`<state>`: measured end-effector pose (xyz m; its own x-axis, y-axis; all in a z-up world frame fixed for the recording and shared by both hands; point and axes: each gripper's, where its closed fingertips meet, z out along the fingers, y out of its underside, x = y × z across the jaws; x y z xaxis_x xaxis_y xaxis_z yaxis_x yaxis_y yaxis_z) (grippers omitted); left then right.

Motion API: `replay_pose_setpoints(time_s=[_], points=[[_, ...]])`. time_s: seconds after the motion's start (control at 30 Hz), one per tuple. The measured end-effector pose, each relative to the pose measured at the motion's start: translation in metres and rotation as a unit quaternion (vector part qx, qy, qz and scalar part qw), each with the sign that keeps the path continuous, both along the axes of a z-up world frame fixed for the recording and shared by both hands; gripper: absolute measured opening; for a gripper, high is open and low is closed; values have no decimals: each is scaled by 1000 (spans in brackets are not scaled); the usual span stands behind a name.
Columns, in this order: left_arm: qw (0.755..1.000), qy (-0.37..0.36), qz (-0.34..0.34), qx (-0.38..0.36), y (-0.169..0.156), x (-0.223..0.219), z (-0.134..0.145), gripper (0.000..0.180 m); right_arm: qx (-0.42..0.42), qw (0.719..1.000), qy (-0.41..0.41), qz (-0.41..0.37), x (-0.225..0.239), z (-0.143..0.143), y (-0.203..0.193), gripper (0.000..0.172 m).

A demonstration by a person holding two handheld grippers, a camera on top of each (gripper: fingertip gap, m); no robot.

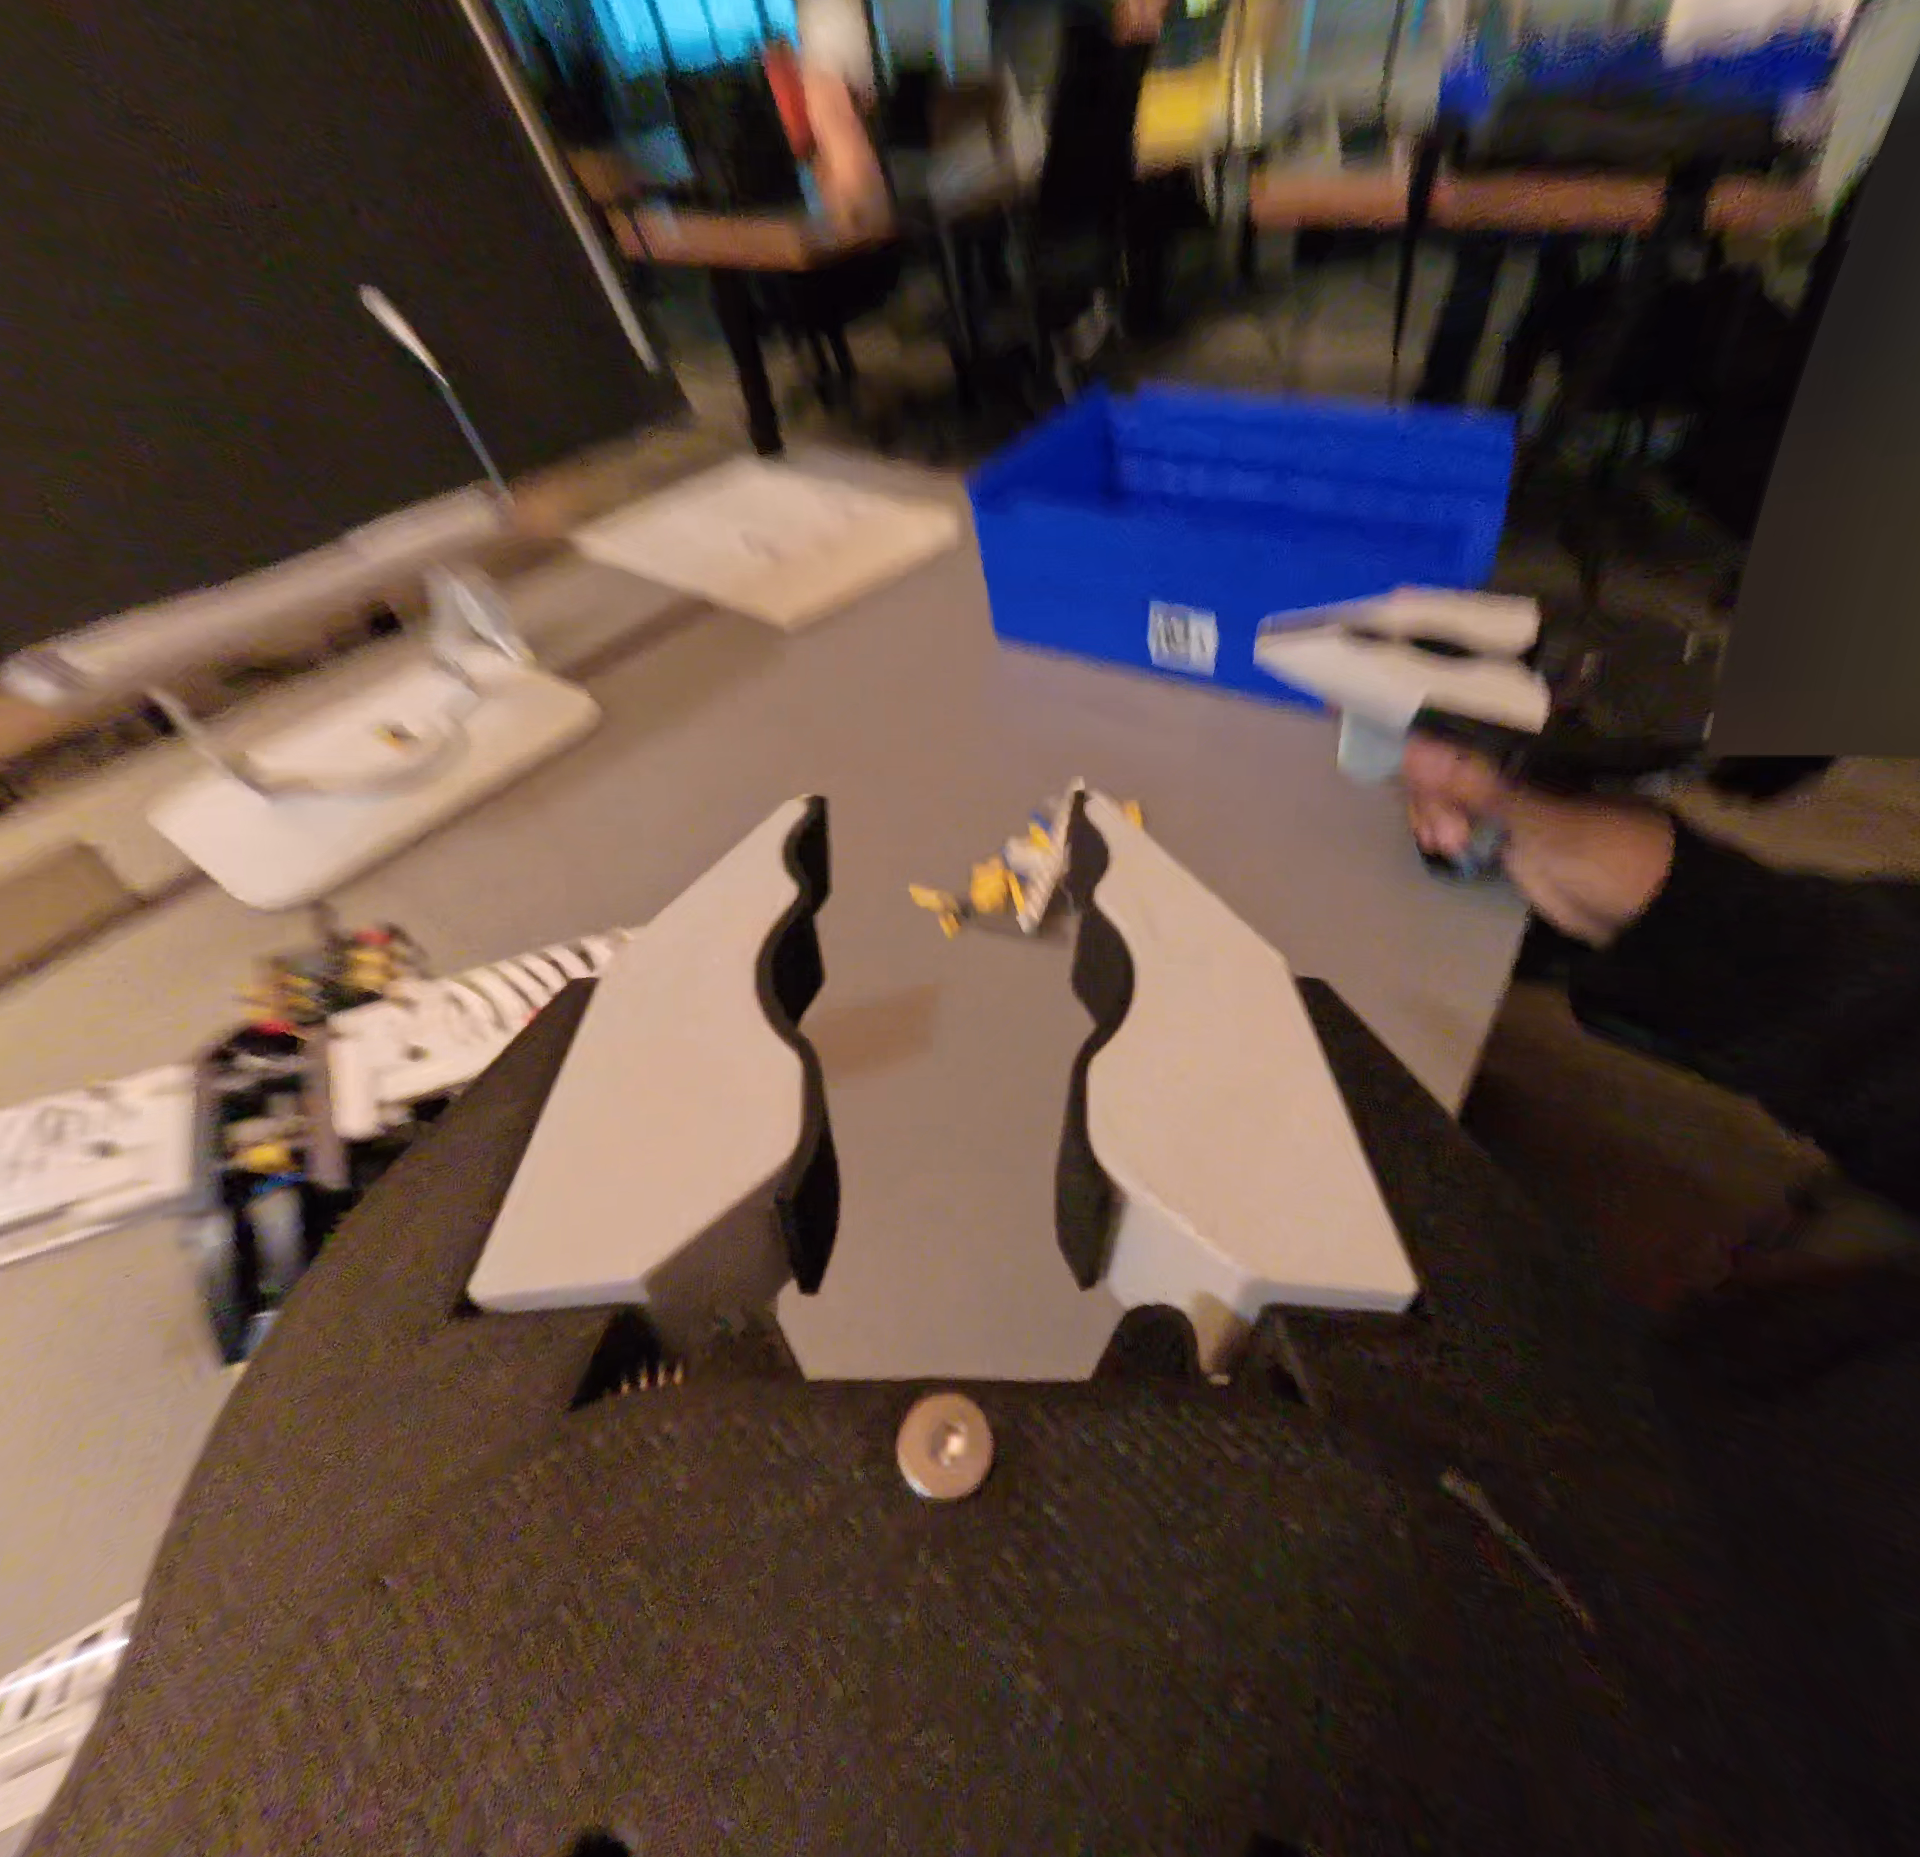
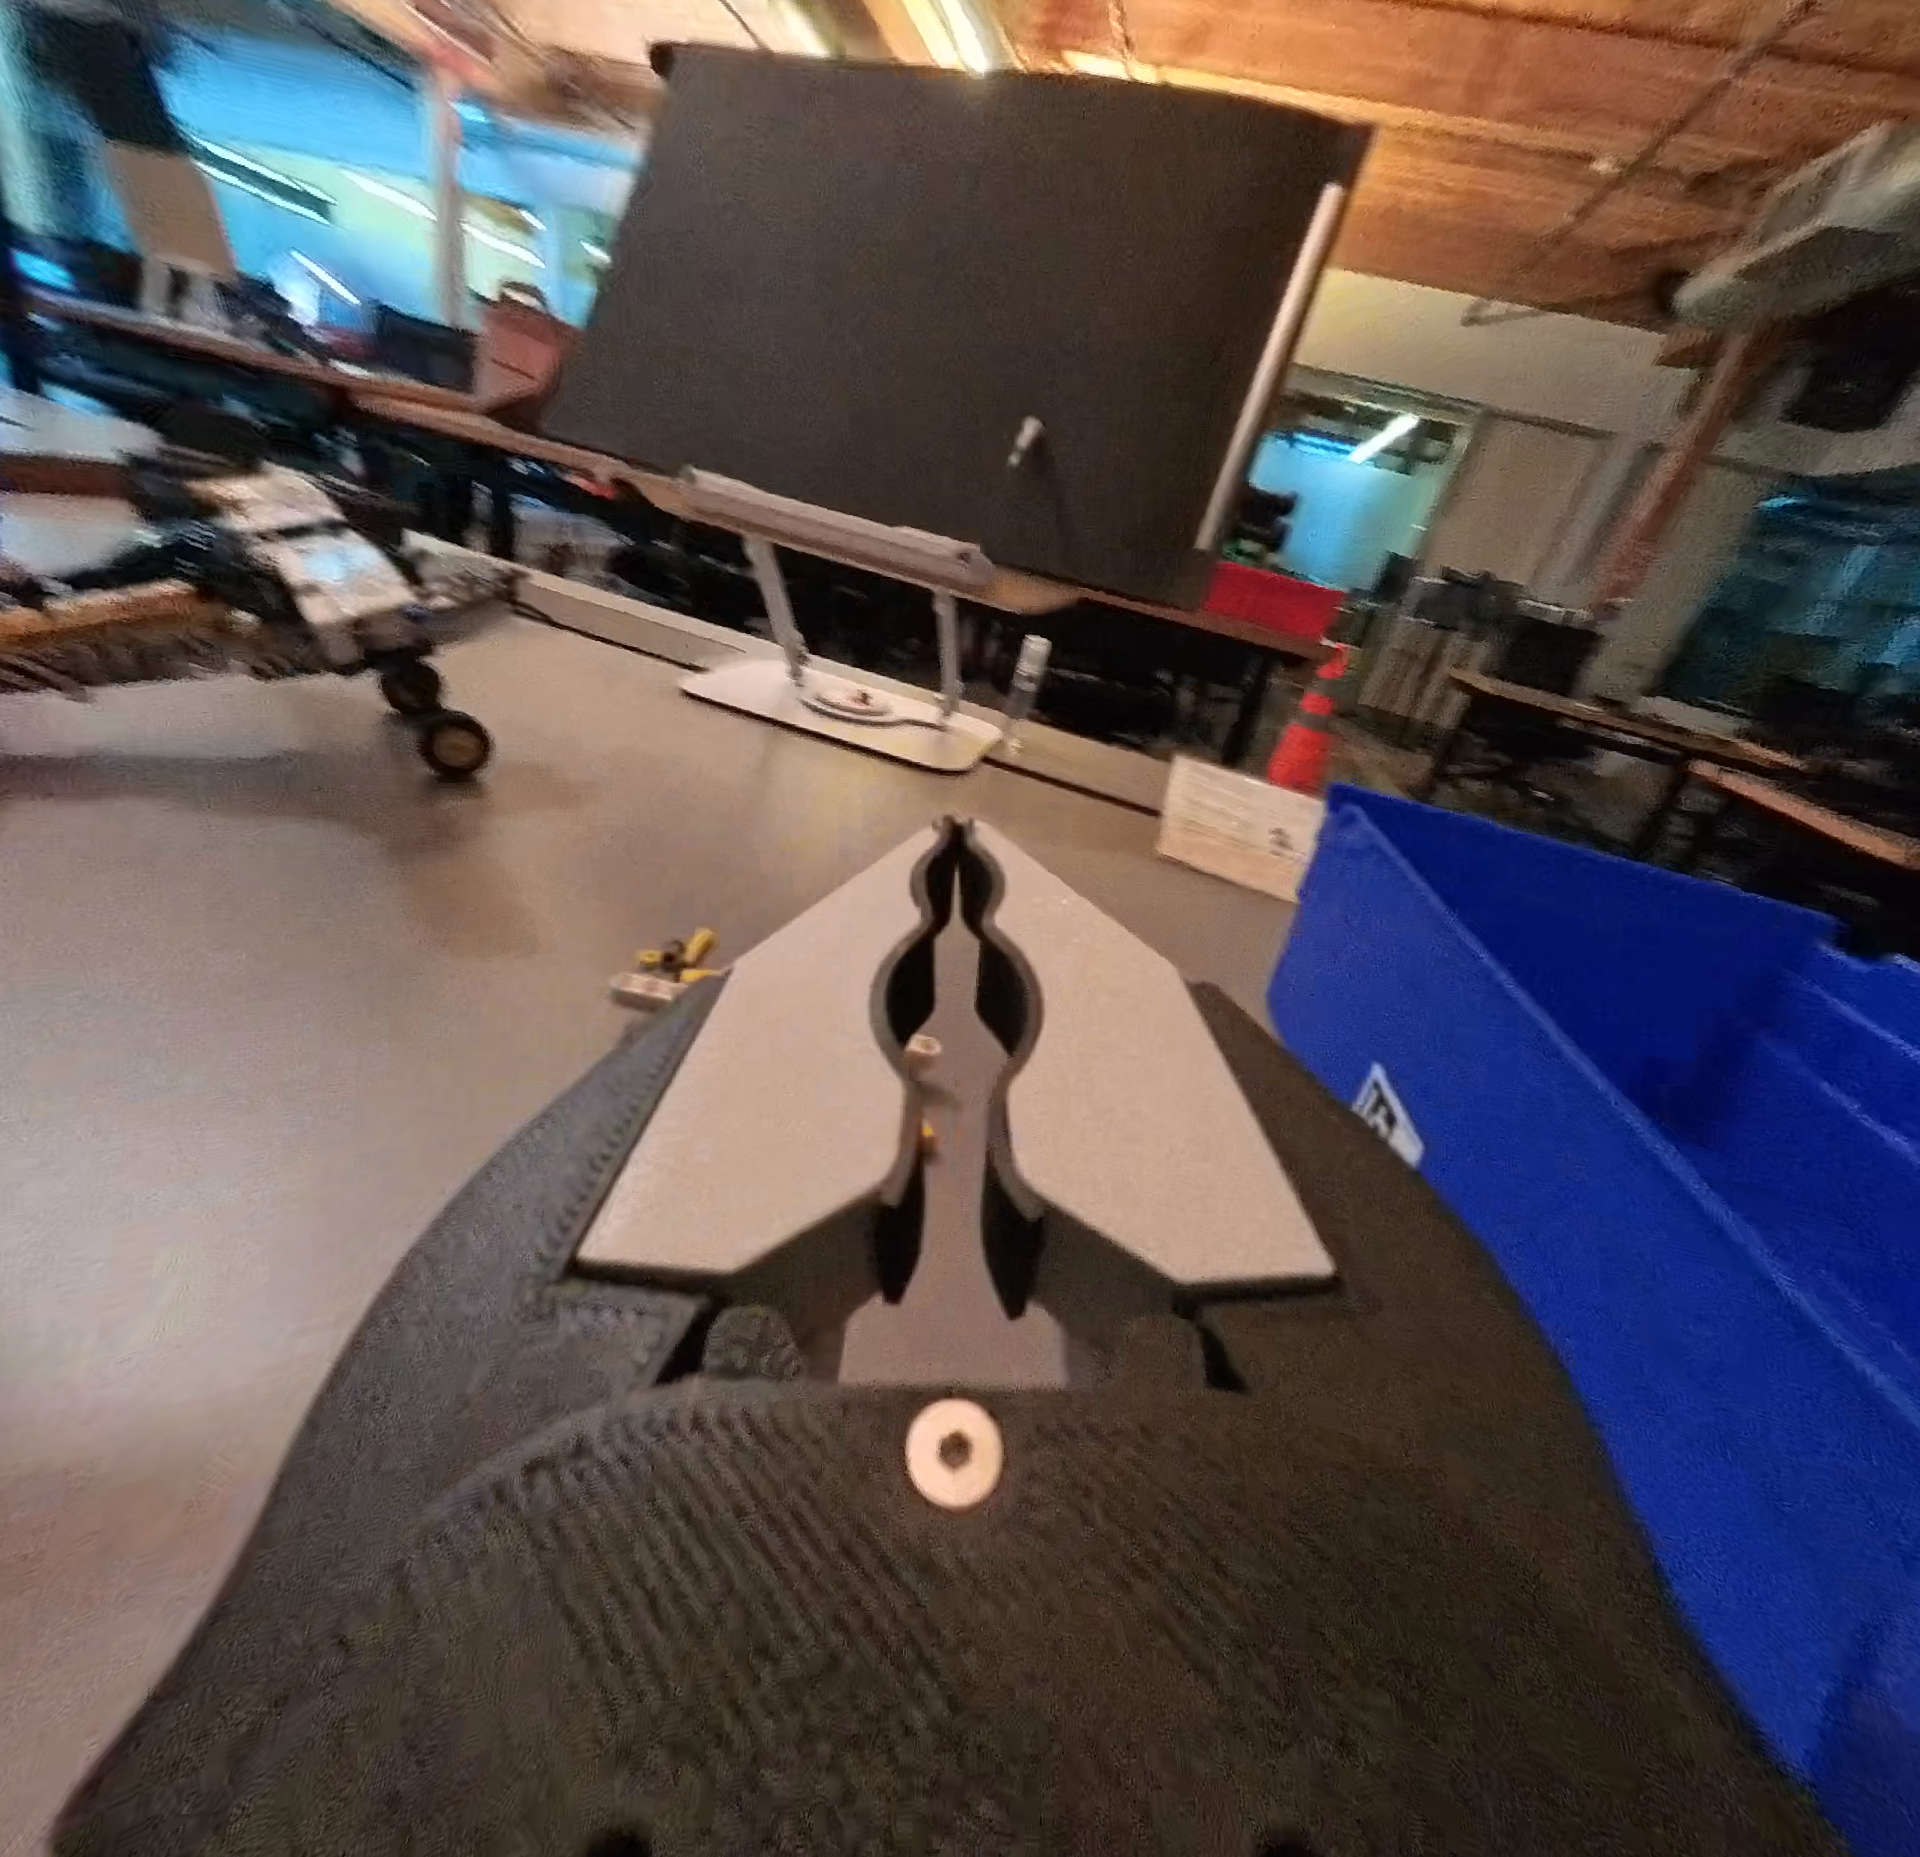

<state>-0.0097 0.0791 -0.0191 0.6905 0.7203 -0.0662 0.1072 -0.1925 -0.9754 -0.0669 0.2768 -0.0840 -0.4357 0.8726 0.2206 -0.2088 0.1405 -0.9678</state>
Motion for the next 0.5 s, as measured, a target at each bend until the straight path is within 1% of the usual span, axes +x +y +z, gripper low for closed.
replay_pose_setpoints(time_s=[0.03,0.07,0.1,0.17,0.27,0.3,0.33,0.37,0.43,0.47,0.5], points=[[999,39,15,30,-13,3,16,36,15,999,-1,-30,-6,-2,-3,0],[997,61,32,44,-26,4,25,5,26,999,-2,-38,-8,-3,-12,0],[996,65,47,45,-37,4,30,0,28,999,-6,-38,-9,-4,-23,0],[995,60,72,41,-53,2,33,0,14,999,-33,-22,-9,-5,-48,0],[988,54,126,64,-75,-1,43,0,6,997,-79,12,-8,-7,-87,0],[986,59,140,72,-81,-1,48,0,3,997,-76,23,-6,-4,-99,0],[981,70,167,72,-92,-2,52,0,-4,997,-65,30,-5,3,-108,0],[971,91,216,53,-109,-5,55,0,-14,998,-49,28,-3,11,-116,0],[932,130,337,-25,-153,-10,55,0,-26,999,-22,35,2,24,-132,0],[917,145,369,-41,-167,-9,56,0,-28,998,-16,46,6,28,-142,0],[916,145,372,-39,-172,-8,55,0,-34,998,-15,58,9,31,-153,0]])
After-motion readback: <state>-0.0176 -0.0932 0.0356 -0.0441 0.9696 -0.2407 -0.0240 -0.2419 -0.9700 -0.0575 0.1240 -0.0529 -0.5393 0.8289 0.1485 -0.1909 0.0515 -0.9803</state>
